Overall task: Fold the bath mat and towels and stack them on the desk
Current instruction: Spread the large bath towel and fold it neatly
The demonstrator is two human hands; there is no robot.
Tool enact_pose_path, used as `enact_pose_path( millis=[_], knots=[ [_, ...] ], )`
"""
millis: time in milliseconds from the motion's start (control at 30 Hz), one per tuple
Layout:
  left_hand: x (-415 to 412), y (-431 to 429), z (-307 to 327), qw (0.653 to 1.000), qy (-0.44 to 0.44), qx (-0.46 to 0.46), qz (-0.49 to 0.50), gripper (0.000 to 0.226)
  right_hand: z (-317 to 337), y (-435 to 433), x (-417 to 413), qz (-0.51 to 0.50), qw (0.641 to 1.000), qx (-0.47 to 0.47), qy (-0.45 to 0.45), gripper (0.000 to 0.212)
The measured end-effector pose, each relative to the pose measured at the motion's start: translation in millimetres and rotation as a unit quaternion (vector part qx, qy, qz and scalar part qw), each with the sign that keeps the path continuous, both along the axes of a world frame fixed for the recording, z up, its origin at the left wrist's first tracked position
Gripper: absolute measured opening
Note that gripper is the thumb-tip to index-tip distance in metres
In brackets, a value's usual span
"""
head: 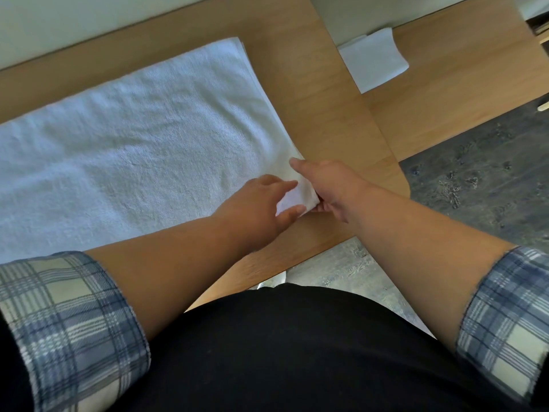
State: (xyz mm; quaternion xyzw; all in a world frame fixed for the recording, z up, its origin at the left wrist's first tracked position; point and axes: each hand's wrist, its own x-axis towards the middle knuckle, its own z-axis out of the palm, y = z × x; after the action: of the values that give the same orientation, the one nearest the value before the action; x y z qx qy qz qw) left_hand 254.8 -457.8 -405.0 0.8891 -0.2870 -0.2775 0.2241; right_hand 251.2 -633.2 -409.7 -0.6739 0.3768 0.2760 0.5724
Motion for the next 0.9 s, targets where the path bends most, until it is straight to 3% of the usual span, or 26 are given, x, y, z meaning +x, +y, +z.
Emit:
enact_pose_path(
  millis=[67, 167, 267, 333, 467, 533, 633, 767, 900],
  knots=[
    [7, 11, 1, 0.996, -0.032, -0.046, 0.076, 0.047, 0, -4, 16, 0.02, 1.0, -0.005, -0.004, 0.068],
    [22, 30, 0, 0.985, -0.077, -0.028, 0.152, 0.034, 5, -5, 50, 0.033, 0.997, 0.071, 0.006, 0.047],
    [31, 44, -4, 0.989, -0.058, -0.002, 0.137, 0.03, 9, -2, 83, 0.049, 0.994, 0.099, -0.005, 0.032],
    [34, 45, -5, 0.993, -0.05, 0.004, 0.108, 0.029, 8, 1, 107, 0.064, 0.993, 0.095, -0.018, 0.035],
    [42, 40, -11, 0.98, -0.146, 0.081, 0.111, 0.053, 6, 17, 161, 0.119, 0.99, 0.056, -0.049, 0.034],
    [45, 42, -16, 0.976, -0.131, 0.122, 0.122, 0.068, 5, 27, 185, 0.149, 0.985, 0.025, -0.079, 0.043],
    [47, 52, -26, 0.977, -0.114, 0.135, 0.119, 0.071, 7, 32, 217, 0.175, 0.973, -0.033, -0.149, 0.01],
    [44, 68, -33, 0.976, -0.13, 0.139, 0.111, 0.073, 6, 35, 245, 0.125, 0.971, -0.016, -0.202, 0.016],
    [42, 75, -37, 0.975, -0.129, 0.15, 0.103, 0.073, -3, 39, 250, 0.129, 0.977, -0.029, -0.169, 0.02]
  ],
)
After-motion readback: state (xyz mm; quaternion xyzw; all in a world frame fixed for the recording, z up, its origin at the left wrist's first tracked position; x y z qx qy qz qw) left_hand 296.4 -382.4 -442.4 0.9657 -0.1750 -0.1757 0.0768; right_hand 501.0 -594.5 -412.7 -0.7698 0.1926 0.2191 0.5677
